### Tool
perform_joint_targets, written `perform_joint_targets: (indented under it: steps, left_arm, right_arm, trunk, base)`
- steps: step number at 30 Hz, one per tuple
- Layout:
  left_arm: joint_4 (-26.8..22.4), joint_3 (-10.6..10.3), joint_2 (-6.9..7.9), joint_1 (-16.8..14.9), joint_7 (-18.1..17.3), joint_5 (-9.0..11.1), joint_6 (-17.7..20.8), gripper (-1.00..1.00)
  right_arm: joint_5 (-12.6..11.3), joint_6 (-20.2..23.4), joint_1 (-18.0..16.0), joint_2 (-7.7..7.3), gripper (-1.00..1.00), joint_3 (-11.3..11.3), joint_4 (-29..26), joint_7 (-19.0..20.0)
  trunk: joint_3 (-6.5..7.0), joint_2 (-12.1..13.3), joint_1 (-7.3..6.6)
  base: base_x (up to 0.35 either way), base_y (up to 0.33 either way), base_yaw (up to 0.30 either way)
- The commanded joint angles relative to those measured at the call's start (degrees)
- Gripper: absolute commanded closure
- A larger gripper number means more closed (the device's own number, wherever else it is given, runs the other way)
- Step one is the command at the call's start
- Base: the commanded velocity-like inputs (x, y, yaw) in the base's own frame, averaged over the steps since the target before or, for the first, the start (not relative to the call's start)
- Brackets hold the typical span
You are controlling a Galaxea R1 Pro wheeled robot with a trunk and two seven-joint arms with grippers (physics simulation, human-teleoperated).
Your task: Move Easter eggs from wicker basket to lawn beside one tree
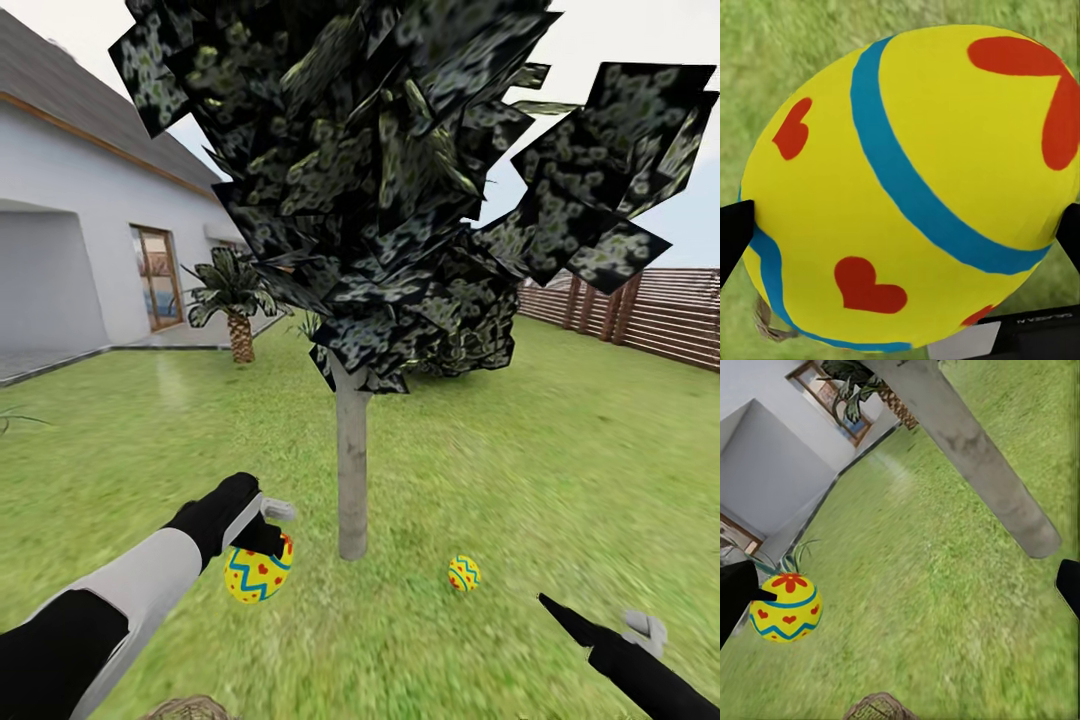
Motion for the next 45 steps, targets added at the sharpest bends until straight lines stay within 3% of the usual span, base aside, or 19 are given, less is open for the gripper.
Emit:
perform_joint_targets:
  steps: [1,9,16,28,45]
  left_arm:
    - [-0.15,-0.42,0.07,-0.05,-0.18,0.15,0.17,1.00]
    - [-0.47,-0.37,-0.01,-0.07,-0.17,0.15,0.09,1.00]
    - [-4.12,-0.34,0.11,-0.05,-0.23,0.07,0.20,1.00]
    - [-4.45,-0.45,0.10,-0.05,-0.17,0.11,0.09,1.00]
    - [-4.45,-0.51,0.06,-0.05,-0.01,0.06,-0.67,1.00]
  right_arm:
    - [-0.34,0.41,-0.01,-0.02,-1.00,-0.05,-0.03,-0.02]
    - [-0.35,0.51,-0.01,-0.08,-1.00,-0.10,-0.03,-0.02]
    - [-0.35,0.56,-0.01,-0.08,-1.00,-0.10,-0.03,-0.02]
    - [-0.35,0.65,-0.01,-0.16,-1.00,-0.10,-0.03,-0.02]
    - [-0.44,0.82,-0.01,-0.01,-1.00,-0.74,-0.03,-0.13]
  trunk:
    - [0.18,0.37,-0.21]
    - [1.79,2.77,-1.53]
    - [3.32,5.18,-2.85]
    - [4.11,5.18,-2.85]
    - [4.23,5.18,-2.85]
  base:
    - [0.000,0.000,-0.215]
    - [0.000,0.000,-0.215]
    - [0.000,0.000,-0.215]
    - [0.000,-0.017,-0.213]
    - [0.030,-0.267,-0.025]
